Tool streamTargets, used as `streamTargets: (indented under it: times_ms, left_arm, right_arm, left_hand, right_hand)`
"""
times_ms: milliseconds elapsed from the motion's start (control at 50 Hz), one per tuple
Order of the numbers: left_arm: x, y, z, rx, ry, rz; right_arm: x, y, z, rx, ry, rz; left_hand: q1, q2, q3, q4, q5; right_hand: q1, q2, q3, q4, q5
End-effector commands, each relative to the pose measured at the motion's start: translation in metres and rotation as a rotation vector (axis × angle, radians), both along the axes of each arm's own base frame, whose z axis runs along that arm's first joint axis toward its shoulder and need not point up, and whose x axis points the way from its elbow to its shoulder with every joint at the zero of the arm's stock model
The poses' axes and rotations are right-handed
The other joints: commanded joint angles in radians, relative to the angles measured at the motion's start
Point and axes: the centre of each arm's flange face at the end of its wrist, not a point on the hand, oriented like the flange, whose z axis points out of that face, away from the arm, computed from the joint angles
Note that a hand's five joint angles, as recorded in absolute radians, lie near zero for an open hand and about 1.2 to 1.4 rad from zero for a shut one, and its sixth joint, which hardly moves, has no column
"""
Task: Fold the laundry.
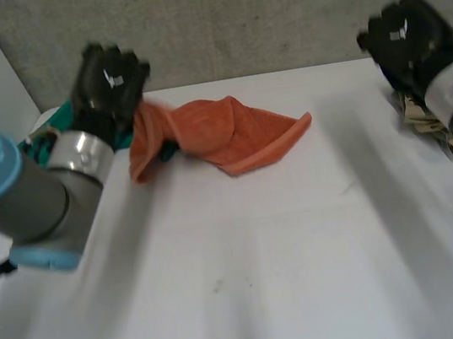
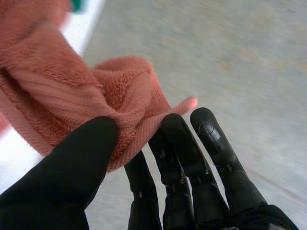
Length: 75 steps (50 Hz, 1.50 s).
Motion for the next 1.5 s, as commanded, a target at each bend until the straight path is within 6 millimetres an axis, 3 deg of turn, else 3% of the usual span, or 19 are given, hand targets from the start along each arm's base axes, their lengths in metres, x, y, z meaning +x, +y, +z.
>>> streamTargets:
  times_ms: [20, 100, 240, 320, 340, 480, 560, 760, 880, 960, 1040, 1060, 1100, 1180, 1200, 1280, 1340, 1420, 1500]
  left_arm:
    - [0.009, 0.039, -0.018, 0.073, -0.044, -0.048]
    - [0.009, 0.049, -0.004, 0.037, -0.036, -0.07]
    - [0.009, 0.065, 0.044, -0.084, 0.015, -0.086]
    - [0.007, 0.077, 0.077, -0.173, 0.059, -0.103]
    - [0.005, 0.082, 0.09, -0.203, 0.078, -0.113]
    - [-0.004, 0.107, 0.128, -0.281, 0.126, -0.17]
    - [-0.01, 0.133, 0.152, -0.316, 0.157, -0.222]
    - [-0.005, 0.161, 0.186, -0.372, 0.218, -0.234]
    - [-0.007, 0.172, 0.198, -0.397, 0.248, -0.255]
    - [-0.006, 0.171, 0.203, -0.404, 0.259, -0.242]
    - [-0.006, 0.169, 0.204, -0.404, 0.267, -0.231]
    - [-0.006, 0.169, 0.204, -0.404, 0.267, -0.231]
    - [-0.005, 0.168, 0.204, -0.402, 0.265, -0.225]
    - [-0.005, 0.167, 0.197, -0.373, 0.247, -0.219]
    - [-0.004, 0.166, 0.195, -0.362, 0.239, -0.217]
    - [0.001, 0.154, 0.174, -0.288, 0.177, -0.18]
    - [0.01, 0.139, 0.159, -0.235, 0.137, -0.13]
    - [0.026, 0.117, 0.137, -0.156, 0.083, -0.052]
    - [0.044, 0.095, 0.112, -0.068, 0.038, 0.027]
  right_arm:
    - [-0.017, 0.011, -0.038, 0.219, 0.007, -0.021]
    - [-0.014, 0.009, -0.054, 0.344, -0.109, -0.029]
    - [-0.008, 0.008, -0.058, 0.509, -0.409, -0.03]
    - [0.005, 0.017, -0.065, 0.618, -0.555, -0.007]
    - [0.009, 0.02, -0.067, 0.637, -0.568, -0.001]
    - [0.047, 0.049, -0.083, 0.771, -0.609, 0.076]
    - [0.062, 0.044, -0.093, 0.814, -0.639, 0.093]
    - [0.113, 0.04, -0.123, 0.906, -0.693, 0.156]
    - [0.138, 0.059, -0.144, 0.965, -0.663, 0.195]
    - [0.148, 0.074, -0.159, 1.015, -0.64, 0.213]
    - [0.15, 0.076, -0.165, 1.015, -0.634, 0.202]
    - [0.149, 0.074, -0.16, 0.995, -0.639, 0.204]
    - [0.146, 0.067, -0.153, 0.958, -0.638, 0.195]
    - [0.133, 0.056, -0.101, 0.774, -0.568, 0.225]
    - [0.115, 0.046, -0.074, 0.669, -0.505, 0.216]
    - [0.061, 0.033, -0.031, 0.513, -0.262, 0.131]
    - [0.035, 0.032, -0.012, 0.427, -0.07, 0.092]
    - [0.017, 0.035, 0.003, 0.384, 0.072, 0.064]
    - [0.002, 0.036, 0.018, 0.37, 0.081, 0.037]
  left_hand:
    - [0.258, 0.198, 0.201, 0.193, 0.268]
    - [0.258, 0.198, 0.201, 0.193, 0.268]
    - [0.258, 0.198, 0.201, 0.193, 0.268]
    - [0.258, 0.198, 0.201, 0.193, 0.268]
    - [0.258, 0.198, 0.201, 0.193, 0.268]
    - [0.258, 0.198, 0.201, 0.193, 0.268]
    - [0.258, 0.198, 0.201, 0.193, 0.268]
    - [0.258, 0.198, 0.201, 0.193, 0.268]
    - [0.258, 0.198, 0.201, 0.193, 0.268]
    - [0.258, 0.198, 0.201, 0.193, 0.268]
    - [0.258, 0.198, 0.201, 0.193, 0.268]
    - [0.258, 0.198, 0.201, 0.193, 0.268]
    - [0.258, 0.198, 0.201, 0.193, 0.268]
    - [0.258, 0.198, 0.201, 0.193, 0.268]
    - [0.258, 0.198, 0.201, 0.193, 0.268]
    - [0.258, 0.198, 0.201, 0.193, 0.268]
    - [0.258, 0.198, 0.201, 0.193, 0.268]
    - [0.258, 0.198, 0.201, 0.193, 0.268]
    - [0.258, 0.198, 0.201, 0.193, 0.268]
  right_hand:
    - [-0.545, -0.707, -0.709, -0.715, -0.712]
    - [-0.743, -0.906, -0.907, -0.913, -0.911]
    - [-0.767, -0.929, -0.931, -0.937, -0.935]
    - [-0.744, -0.906, -0.908, -0.914, -0.912]
    - [-0.741, -0.903, -0.905, -0.911, -0.909]
    - [-0.726, -0.888, -0.89, -0.896, -0.894]
    - [-0.708, -0.871, -0.872, -0.878, -0.876]
    - [-0.688, -0.85, -0.852, -0.858, -0.856]
    - [-0.661, -0.824, -0.825, -0.831, -0.829]
    - [-0.568, -0.73, -0.732, -0.738, -0.736]
    - [0.226, 0.064, 0.062, 0.056, 0.058]
    - [0.428, 0.265, 0.264, 0.258, 0.26]
    - [0.43, 0.267, 0.266, 0.26, 0.262]
    - [0.43, 0.267, 0.266, 0.26, 0.262]
    - [0.43, 0.267, 0.266, 0.26, 0.262]
    - [0.43, 0.267, 0.266, 0.26, 0.262]
    - [0.43, 0.267, 0.266, 0.26, 0.262]
    - [0.43, 0.267, 0.266, 0.26, 0.262]
    - [0.43, 0.267, 0.266, 0.26, 0.262]
